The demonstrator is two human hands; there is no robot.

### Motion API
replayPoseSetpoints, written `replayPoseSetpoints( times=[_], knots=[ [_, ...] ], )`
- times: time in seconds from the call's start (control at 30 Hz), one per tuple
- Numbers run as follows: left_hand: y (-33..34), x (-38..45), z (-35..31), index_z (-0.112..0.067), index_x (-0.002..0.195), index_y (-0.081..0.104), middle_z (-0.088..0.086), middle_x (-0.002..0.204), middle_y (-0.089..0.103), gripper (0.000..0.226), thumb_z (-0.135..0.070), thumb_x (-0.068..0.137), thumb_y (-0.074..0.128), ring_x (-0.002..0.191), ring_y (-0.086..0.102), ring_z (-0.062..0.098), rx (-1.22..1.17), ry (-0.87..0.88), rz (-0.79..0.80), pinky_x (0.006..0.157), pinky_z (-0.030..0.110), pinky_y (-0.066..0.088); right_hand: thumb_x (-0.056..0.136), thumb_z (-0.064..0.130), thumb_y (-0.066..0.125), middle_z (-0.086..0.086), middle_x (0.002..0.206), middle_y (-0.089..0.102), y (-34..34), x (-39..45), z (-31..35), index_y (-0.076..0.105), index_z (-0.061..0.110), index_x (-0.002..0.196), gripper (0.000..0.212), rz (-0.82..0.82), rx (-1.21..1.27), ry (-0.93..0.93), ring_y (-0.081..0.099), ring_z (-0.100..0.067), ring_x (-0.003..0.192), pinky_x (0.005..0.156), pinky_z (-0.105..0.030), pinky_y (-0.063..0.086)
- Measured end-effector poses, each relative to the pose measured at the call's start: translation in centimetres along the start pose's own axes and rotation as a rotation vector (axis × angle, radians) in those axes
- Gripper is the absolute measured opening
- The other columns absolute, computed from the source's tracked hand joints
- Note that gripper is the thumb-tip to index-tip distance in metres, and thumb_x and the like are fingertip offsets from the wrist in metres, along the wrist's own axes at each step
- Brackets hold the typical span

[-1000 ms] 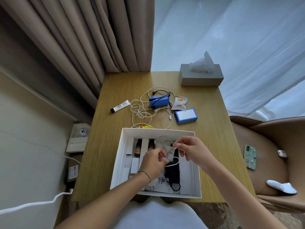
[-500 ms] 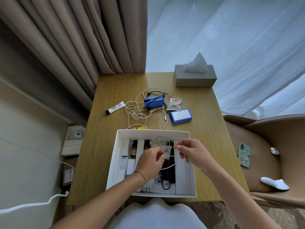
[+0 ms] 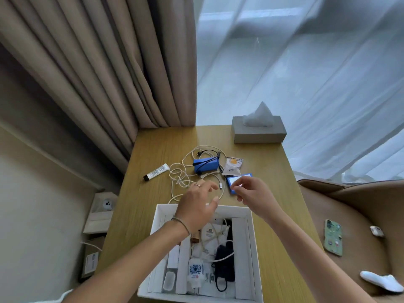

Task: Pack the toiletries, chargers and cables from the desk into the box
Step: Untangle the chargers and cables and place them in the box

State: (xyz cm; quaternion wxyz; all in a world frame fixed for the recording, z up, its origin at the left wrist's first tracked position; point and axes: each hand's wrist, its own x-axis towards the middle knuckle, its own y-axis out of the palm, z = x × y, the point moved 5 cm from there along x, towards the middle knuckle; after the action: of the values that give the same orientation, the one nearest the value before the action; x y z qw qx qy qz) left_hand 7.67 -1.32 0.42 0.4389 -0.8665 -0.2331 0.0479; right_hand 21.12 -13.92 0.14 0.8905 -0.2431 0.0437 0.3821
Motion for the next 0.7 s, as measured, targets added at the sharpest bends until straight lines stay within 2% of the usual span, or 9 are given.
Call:
replayPoseSetpoints(
  times=[0.07, 0.17, 0.23, 0.3, 0.4, 0.47, 0.53, 0.6, 0.7],
  knots=[
    [0.2, 1.6, 0.5, -0.025, 0.116, 0.060, -0.004, 0.111, 0.061, 0.025, -0.029, 0.092, 0.059, 0.104, 0.054, 0.013, 0.042, -0.030, 0.030, 0.086, 0.031, 0.048, 0.089, 0.010, 0.060, 0.001, 0.058, 0.066, -0.9, 1.6, 0.4, 0.071, 0.024, 0.076, 0.022, -0.042, -0.040, -0.019, 0.055, -0.011, 0.051, 0.059, -0.032, 0.043],
    [0.5, 3.4, 1.9, -0.024, 0.118, 0.061, -0.004, 0.115, 0.061, 0.025, -0.027, 0.093, 0.057, 0.109, 0.055, 0.014, 0.100, -0.093, 0.087, 0.091, 0.033, 0.049, 0.091, 0.013, 0.059, -0.002, 0.074, 0.071, -1.7, 4.4, 0.5, 0.071, 0.023, 0.084, 0.018, -0.067, -0.122, -0.038, 0.068, -0.024, 0.069, 0.065, -0.038, 0.055],
    [0.8, 4.1, 3.1, -0.025, 0.117, 0.060, -0.005, 0.117, 0.061, 0.024, -0.027, 0.094, 0.056, 0.111, 0.056, 0.013, 0.131, -0.147, 0.134, 0.091, 0.036, 0.051, 0.094, 0.015, 0.057, 0.003, 0.078, 0.070, -1.8, 6.6, 0.2, 0.069, 0.026, 0.086, 0.017, -0.067, -0.187, -0.047, 0.067, -0.018, 0.070, 0.060, -0.031, 0.052],
    [1.4, 4.7, 4.3, -0.026, 0.118, 0.060, -0.006, 0.119, 0.062, 0.023, -0.028, 0.096, 0.055, 0.112, 0.056, 0.012, 0.162, -0.187, 0.173, 0.092, 0.033, 0.051, 0.095, 0.016, 0.055, 0.007, 0.082, 0.068, -1.7, 8.9, -0.3, 0.066, 0.028, 0.087, 0.018, -0.076, -0.260, -0.044, 0.062, -0.008, 0.066, 0.049, -0.018, 0.041],
    [2.1, 5.4, 6.0, -0.027, 0.117, 0.060, -0.007, 0.117, 0.062, 0.022, -0.028, 0.097, 0.054, 0.111, 0.055, 0.010, 0.192, -0.239, 0.214, 0.087, 0.027, 0.049, 0.092, 0.013, 0.053, 0.003, 0.092, 0.071, -1.1, 12.2, -2.1, 0.066, 0.028, 0.092, 0.020, -0.080, -0.324, -0.016, 0.057, 0.000, 0.066, 0.050, -0.018, 0.036],
    [2.5, 5.6, 7.2, -0.028, 0.115, 0.061, -0.007, 0.112, 0.061, 0.019, -0.029, 0.096, 0.054, 0.108, 0.056, 0.011, 0.208, -0.282, 0.243, 0.085, 0.029, 0.051, 0.089, 0.011, 0.053, 0.000, 0.104, 0.073, -0.4, 14.0, -3.3, 0.069, 0.025, 0.102, 0.025, -0.066, -0.369, -0.001, 0.060, -0.003, 0.077, 0.057, -0.018, 0.041],
    [2.8, 5.6, 8.4, -0.028, 0.111, 0.062, -0.008, 0.110, 0.061, 0.017, -0.028, 0.096, 0.055, 0.106, 0.057, 0.012, 0.206, -0.333, 0.278, 0.085, 0.033, 0.054, 0.088, 0.013, 0.056, -0.003, 0.121, 0.068, 0.5, 15.9, -4.4, 0.066, 0.022, 0.121, 0.035, -0.045, -0.472, -0.010, 0.062, -0.016, 0.103, 0.079, -0.024, 0.050],
    [2.9, 5.5, 9.5, -0.029, 0.110, 0.063, -0.008, 0.112, 0.061, 0.017, -0.028, 0.095, 0.055, 0.105, 0.058, 0.010, 0.200, -0.376, 0.306, 0.086, 0.033, 0.054, 0.088, 0.016, 0.059, -0.007, 0.135, 0.059, 1.6, 17.6, -5.5, 0.054, 0.022, 0.139, 0.051, 0.007, -0.578, -0.001, 0.052, -0.025, 0.124, 0.099, -0.035, 0.046],
    [2.7, 5.2, 10.7, -0.029, 0.108, 0.064, -0.009, 0.111, 0.062, 0.016, -0.027, 0.094, 0.056, 0.099, 0.060, 0.009, 0.183, -0.431, 0.315, 0.083, 0.032, 0.055, 0.086, 0.022, 0.064, -0.013, 0.144, 0.049, 2.9, 19.6, -6.9, 0.041, 0.022, 0.149, 0.067, 0.087, -0.709, 0.025, 0.045, -0.032, 0.130, 0.104, -0.040, 0.043]
  ],
)
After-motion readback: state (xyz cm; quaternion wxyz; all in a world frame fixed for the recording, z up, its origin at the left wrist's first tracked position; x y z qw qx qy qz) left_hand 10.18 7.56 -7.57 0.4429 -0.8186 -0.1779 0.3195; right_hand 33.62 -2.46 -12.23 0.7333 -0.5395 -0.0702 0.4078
